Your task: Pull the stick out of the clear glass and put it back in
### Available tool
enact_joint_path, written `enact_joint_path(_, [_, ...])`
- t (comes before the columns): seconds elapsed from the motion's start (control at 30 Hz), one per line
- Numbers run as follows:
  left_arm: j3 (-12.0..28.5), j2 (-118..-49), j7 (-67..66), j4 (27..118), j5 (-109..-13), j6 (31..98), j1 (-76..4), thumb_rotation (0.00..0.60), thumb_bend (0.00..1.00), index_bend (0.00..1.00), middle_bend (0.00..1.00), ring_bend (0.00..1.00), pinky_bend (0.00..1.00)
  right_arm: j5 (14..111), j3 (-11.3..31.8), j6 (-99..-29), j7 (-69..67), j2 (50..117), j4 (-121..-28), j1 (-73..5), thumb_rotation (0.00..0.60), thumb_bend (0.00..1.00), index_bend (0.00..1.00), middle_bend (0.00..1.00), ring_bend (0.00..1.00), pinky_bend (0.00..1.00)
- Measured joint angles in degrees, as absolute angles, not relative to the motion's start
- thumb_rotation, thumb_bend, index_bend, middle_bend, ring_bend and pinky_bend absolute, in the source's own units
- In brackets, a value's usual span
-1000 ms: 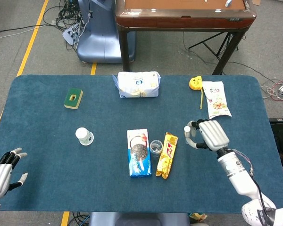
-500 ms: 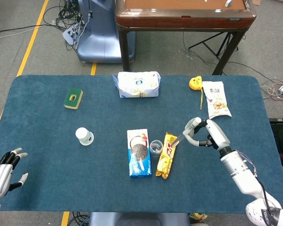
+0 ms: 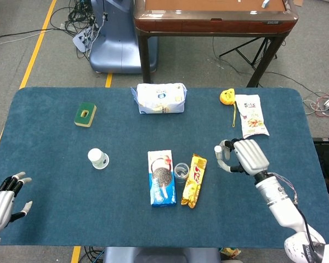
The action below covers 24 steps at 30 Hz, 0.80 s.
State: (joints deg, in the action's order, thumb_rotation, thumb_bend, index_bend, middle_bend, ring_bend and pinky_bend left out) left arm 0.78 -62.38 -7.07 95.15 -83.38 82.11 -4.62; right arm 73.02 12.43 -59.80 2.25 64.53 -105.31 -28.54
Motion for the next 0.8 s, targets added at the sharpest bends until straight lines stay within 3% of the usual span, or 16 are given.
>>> enact_joint_path(0.3, [0.8,-62.3,-7.0,95.2,-83.4,82.1,-4.6,0.6,0.33,0.25,0.16,0.15,0.36,77.7,13.1,-62.5,-25.4,66.0,-103.4,-27.3,0.6,0.53,0.84,0.64,0.46,0.45])
enact_joint_path(0.43, [0.8,-62.3,-6.9,95.2,-83.3,82.1,-4.6,0.6,0.33,0.25,0.16,0.15,0.36,78.7,12.6,-62.4,-30.7,65.6,-102.7,-27.3,0.6,0.53,0.85,0.64,0.46,0.45])
enact_joint_path(0.57, [0.7,-62.3,-7.1,95.2,-83.4,82.1,-4.6,0.6,0.33,0.25,0.16,0.15,0.36,78.4,11.9,-61.6,-26.3,64.8,-102.6,-27.6,0.6,0.53,0.85,0.64,0.47,0.45])
enact_joint_path(0.8, [0.8,-62.3,-7.0,95.3,-83.4,82.3,-4.5,0.6,0.33,0.25,0.16,0.15,0.36,75.0,11.2,-61.7,0.0,64.7,-103.7,-28.0,0.6,0.54,0.85,0.64,0.47,0.45])
